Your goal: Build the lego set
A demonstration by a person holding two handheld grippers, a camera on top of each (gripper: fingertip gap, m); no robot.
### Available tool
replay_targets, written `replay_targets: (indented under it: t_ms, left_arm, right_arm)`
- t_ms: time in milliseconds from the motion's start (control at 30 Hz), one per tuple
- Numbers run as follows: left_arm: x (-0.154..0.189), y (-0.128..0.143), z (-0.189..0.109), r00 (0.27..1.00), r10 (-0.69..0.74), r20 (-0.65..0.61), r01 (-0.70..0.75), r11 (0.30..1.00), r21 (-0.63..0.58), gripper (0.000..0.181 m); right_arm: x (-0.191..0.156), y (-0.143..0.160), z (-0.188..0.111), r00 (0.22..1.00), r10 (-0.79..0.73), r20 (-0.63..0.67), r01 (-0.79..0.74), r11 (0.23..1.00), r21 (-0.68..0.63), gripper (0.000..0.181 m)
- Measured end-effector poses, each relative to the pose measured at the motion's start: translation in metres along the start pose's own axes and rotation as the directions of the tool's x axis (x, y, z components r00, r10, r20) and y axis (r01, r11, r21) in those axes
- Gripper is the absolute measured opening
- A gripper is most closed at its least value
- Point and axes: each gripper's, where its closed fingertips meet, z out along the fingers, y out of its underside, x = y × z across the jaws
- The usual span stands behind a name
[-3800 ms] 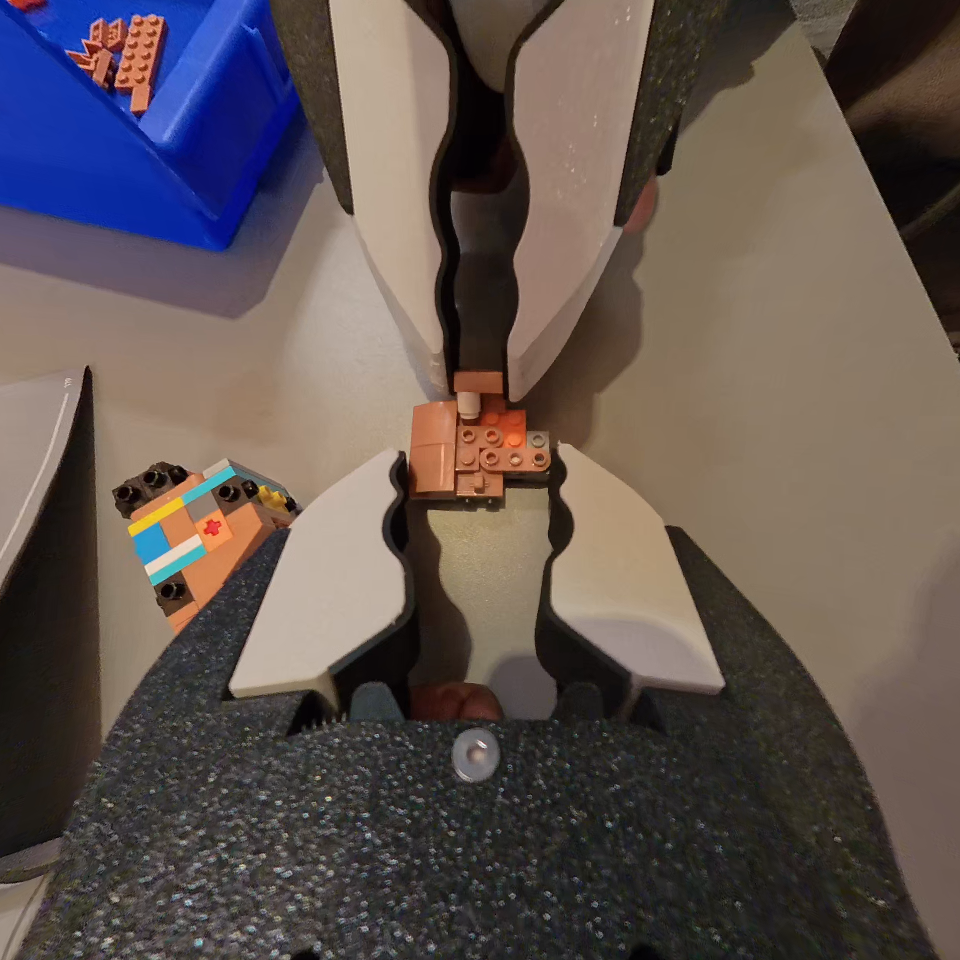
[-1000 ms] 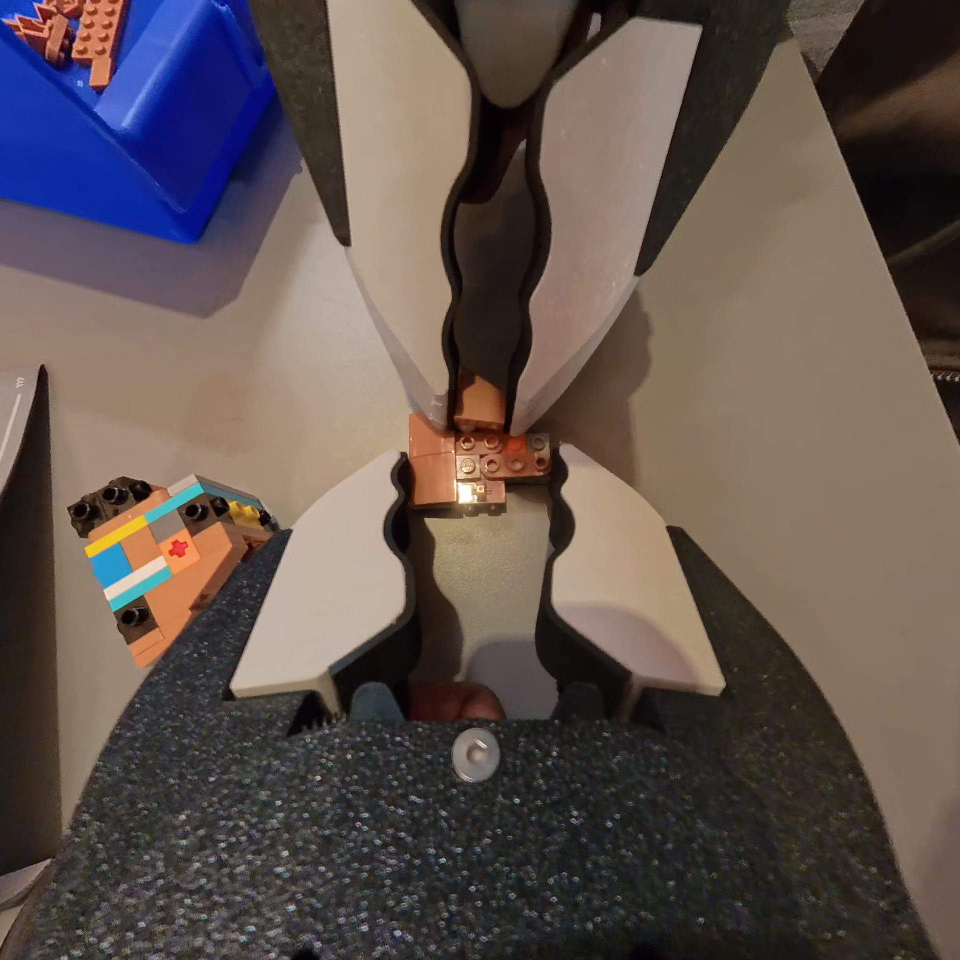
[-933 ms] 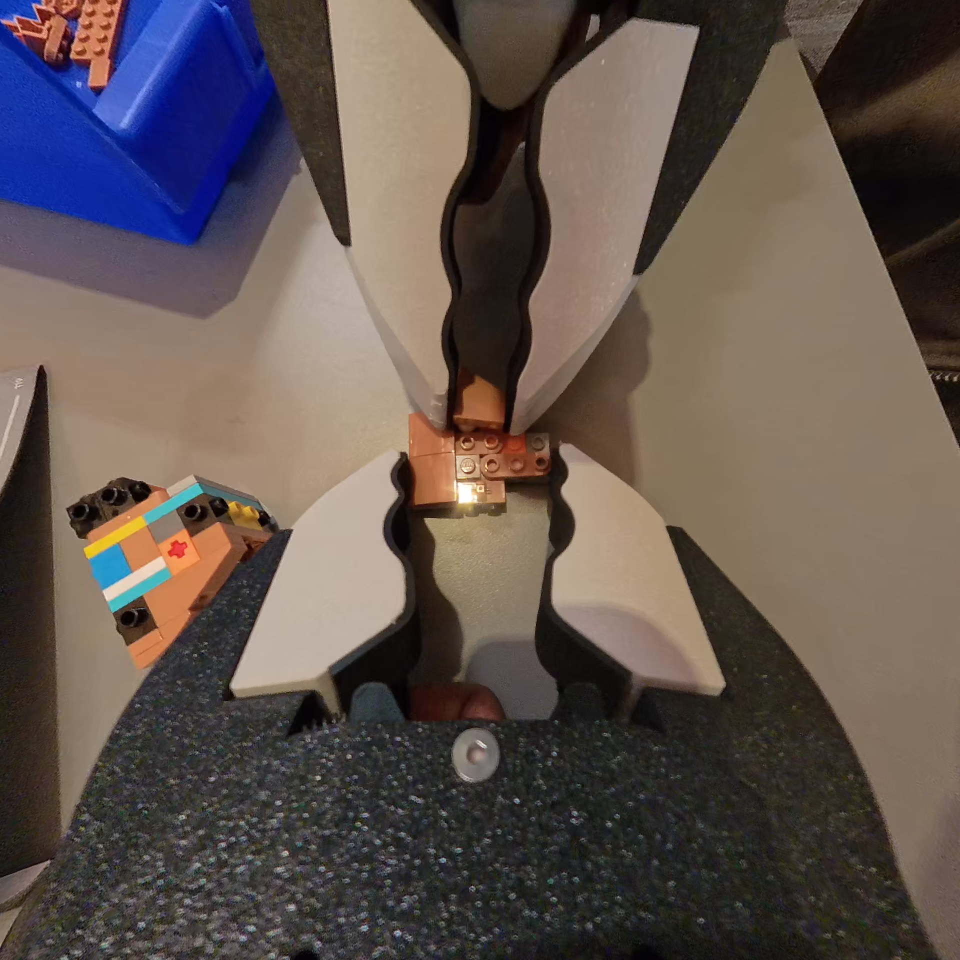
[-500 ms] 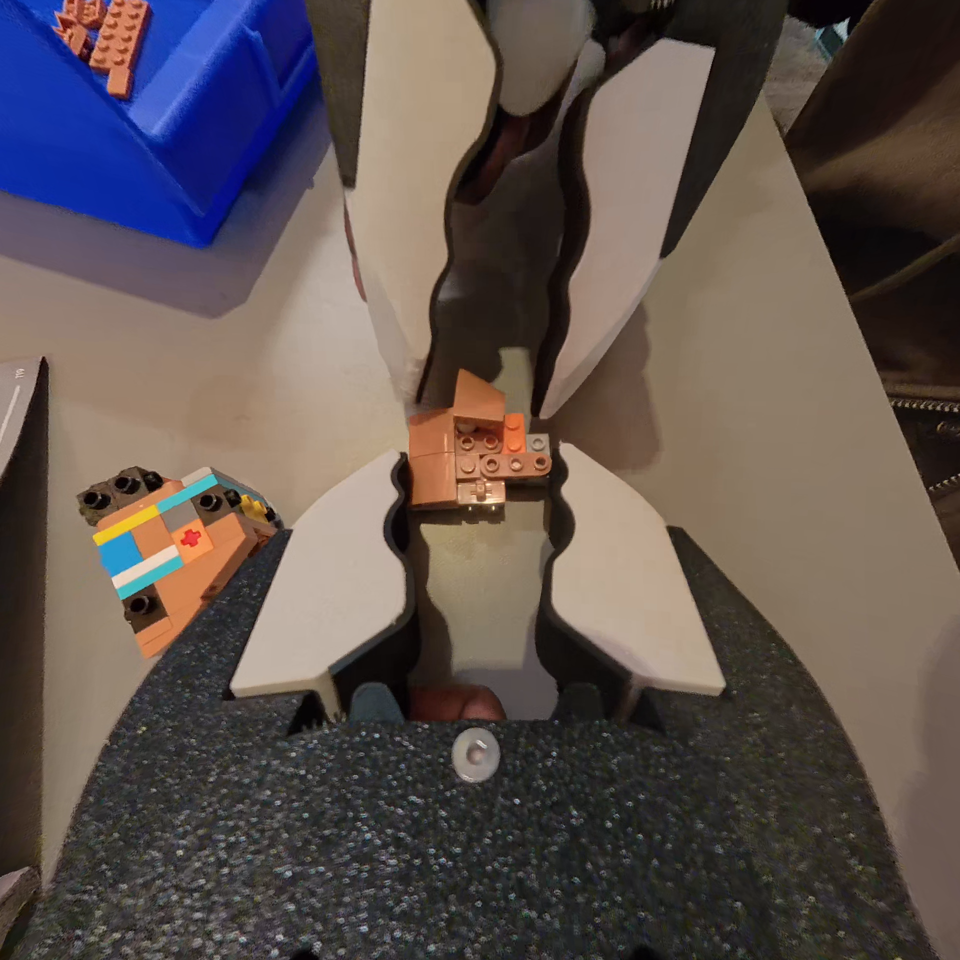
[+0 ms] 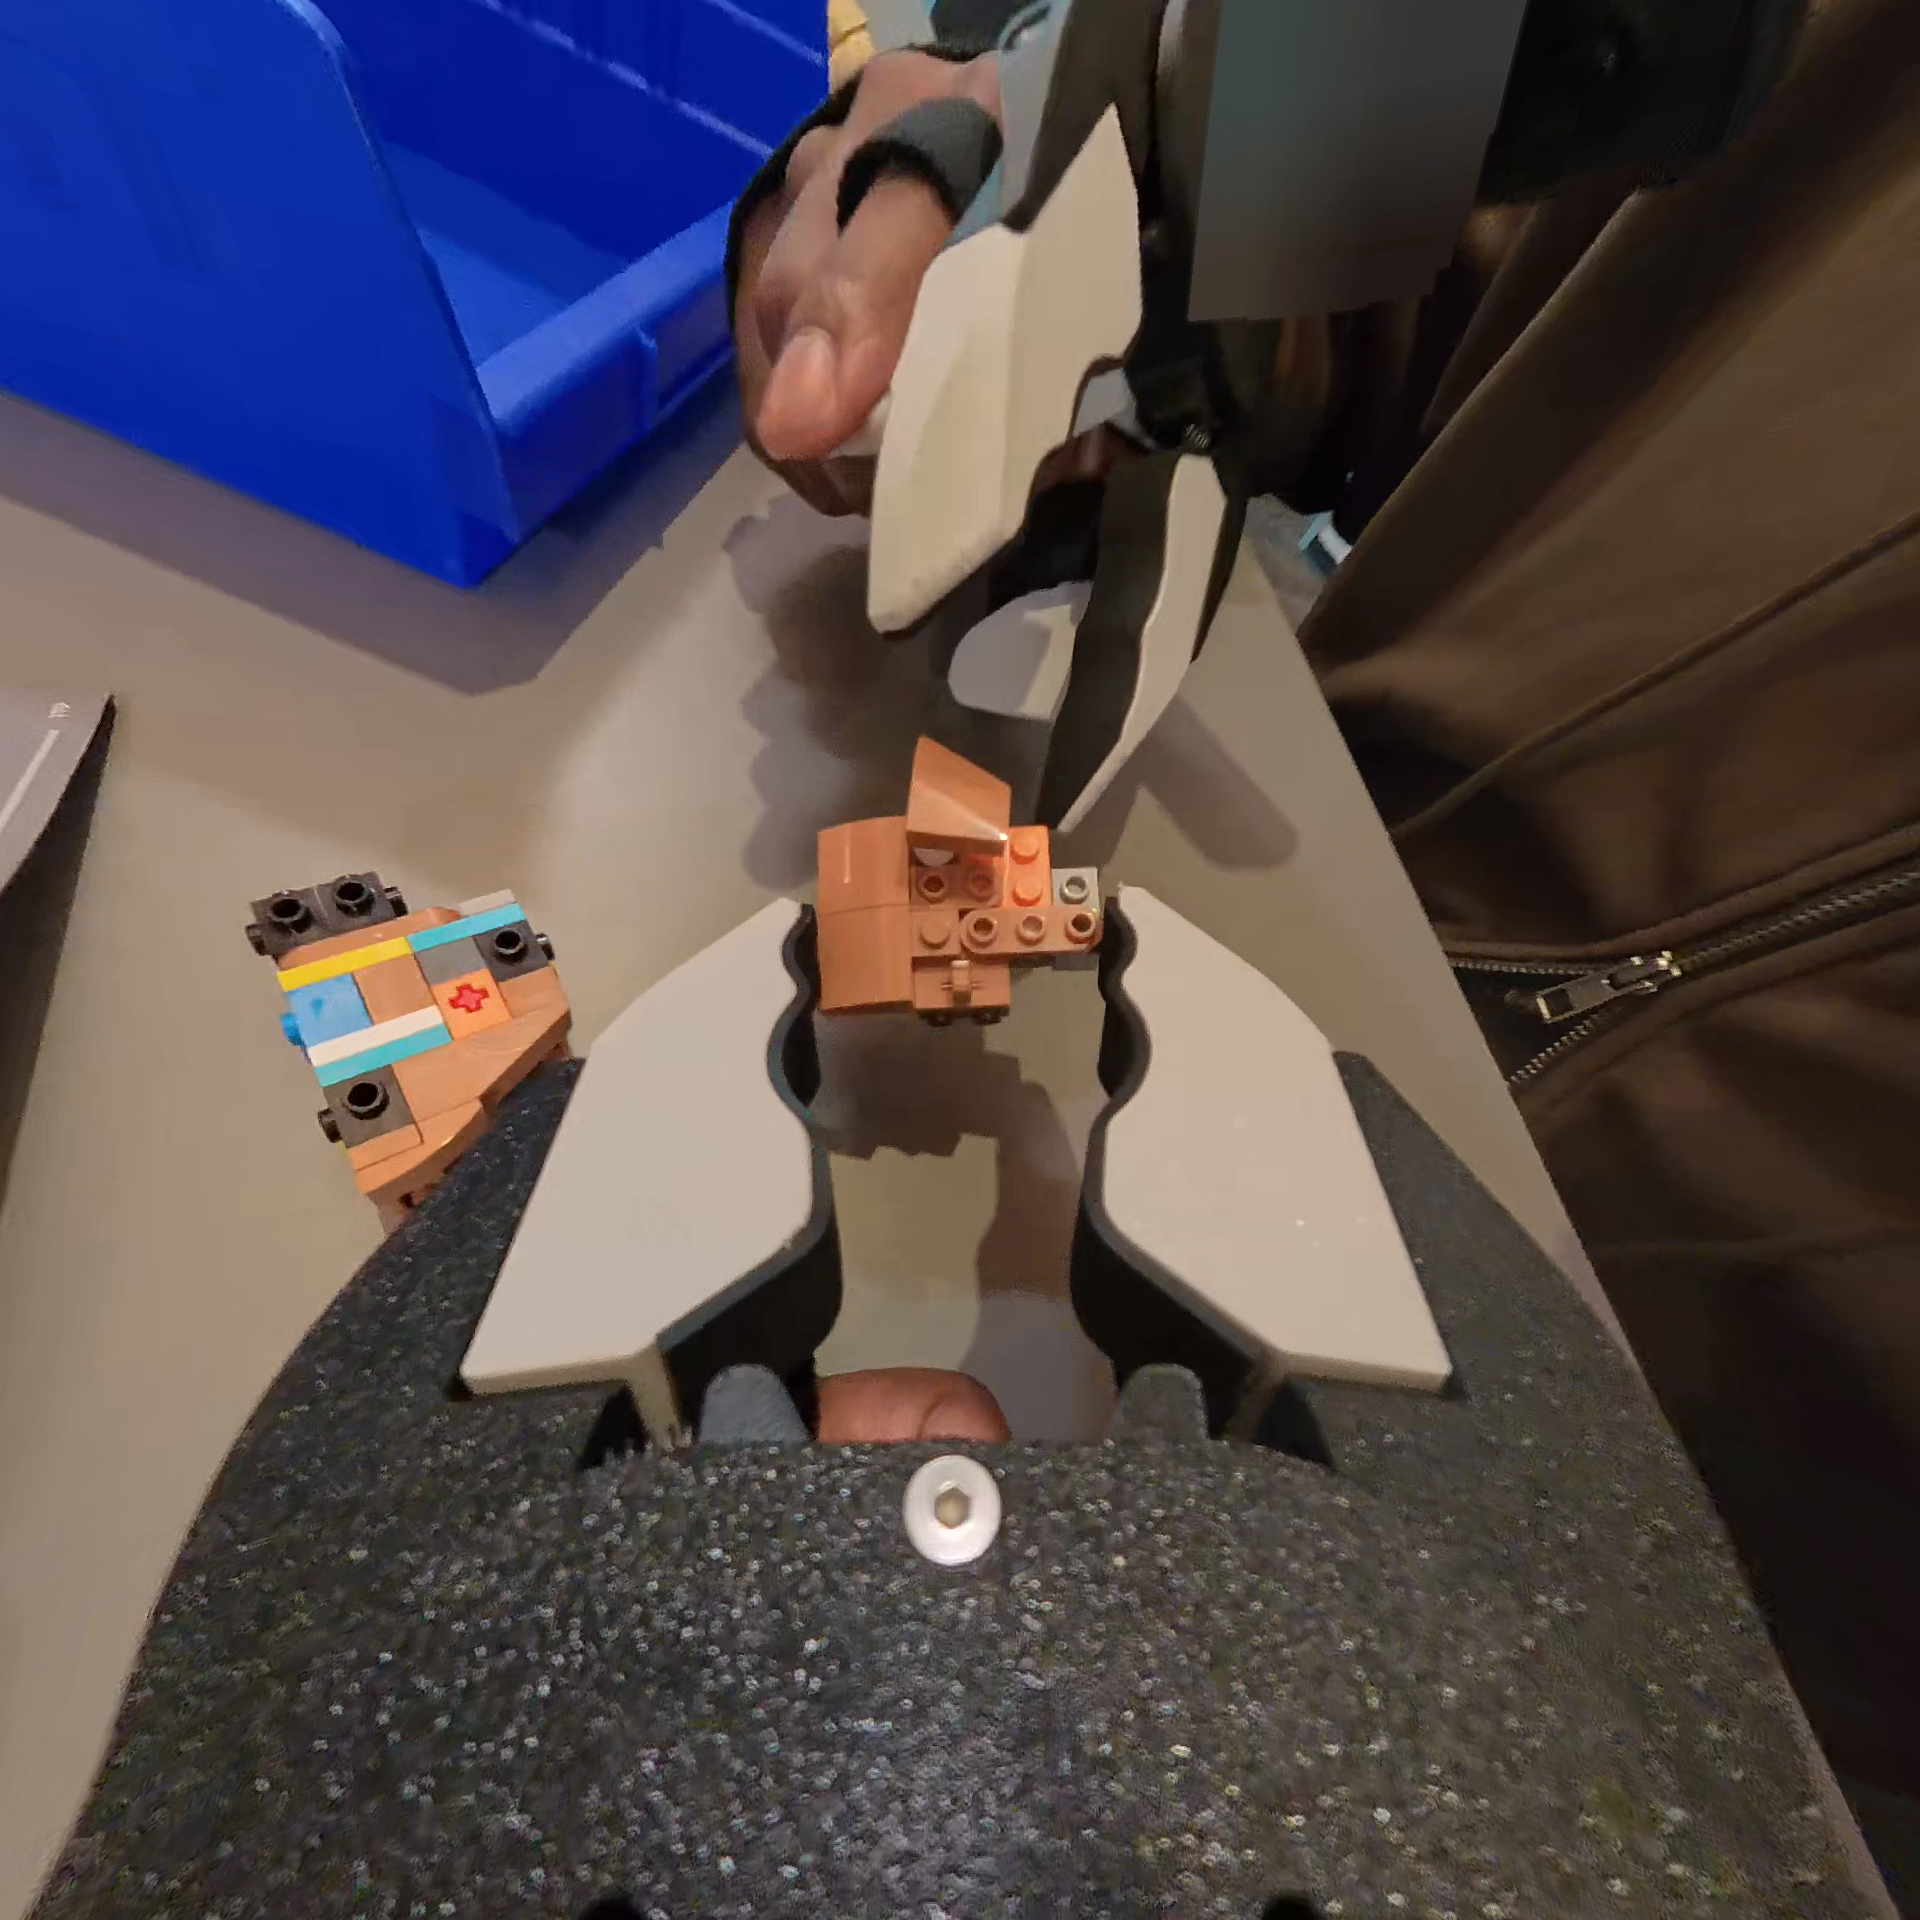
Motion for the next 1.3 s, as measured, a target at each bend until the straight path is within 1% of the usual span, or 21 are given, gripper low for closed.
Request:
replay_targets:
  t_ms: [100,200,400,533,800,967,1300]
  left_arm:
    - [0.004,-0.002,-0.003,0.999,-0.009,-0.037,0.009,1.000,0.017,0.052]
    - [0.009,0.000,-0.002,0.998,-0.005,-0.066,0.005,1.000,0.008,0.052]
    - [0.017,0.002,-0.001,0.995,0.011,-0.103,-0.012,1.000,-0.007,0.052]
    - [0.019,0.001,-0.004,0.993,0.006,-0.118,-0.005,1.000,0.013,0.052]
    - [0.022,0.000,-0.007,0.989,0.001,-0.150,0.003,1.000,0.026,0.052]
    - [0.024,0.000,-0.008,0.986,0.000,-0.168,0.004,1.000,0.026,0.052]
    - [0.032,0.002,-0.009,0.975,0.024,-0.220,-0.021,1.000,0.017,0.052]
  right_arm:
    - [-0.003,-0.005,0.003,0.995,-0.095,-0.007,0.095,0.995,0.022,0.055]
    - [-0.006,-0.010,0.006,0.985,-0.170,-0.009,0.171,0.984,0.041,0.056]
    - [-0.010,-0.017,0.015,0.950,-0.312,0.022,0.310,0.949,0.062,0.052]
    - [-0.012,-0.023,0.020,0.944,-0.325,0.051,0.319,0.943,0.099,0.046]
    - [-0.013,-0.021,0.021,0.943,-0.331,0.025,0.325,0.937,0.131,0.029]
    - [-0.013,-0.023,0.021,0.948,-0.318,0.013,0.311,0.936,0.166,0.029]
    - [-0.018,-0.031,0.021,0.966,-0.255,0.055,0.234,0.940,0.250,0.030]
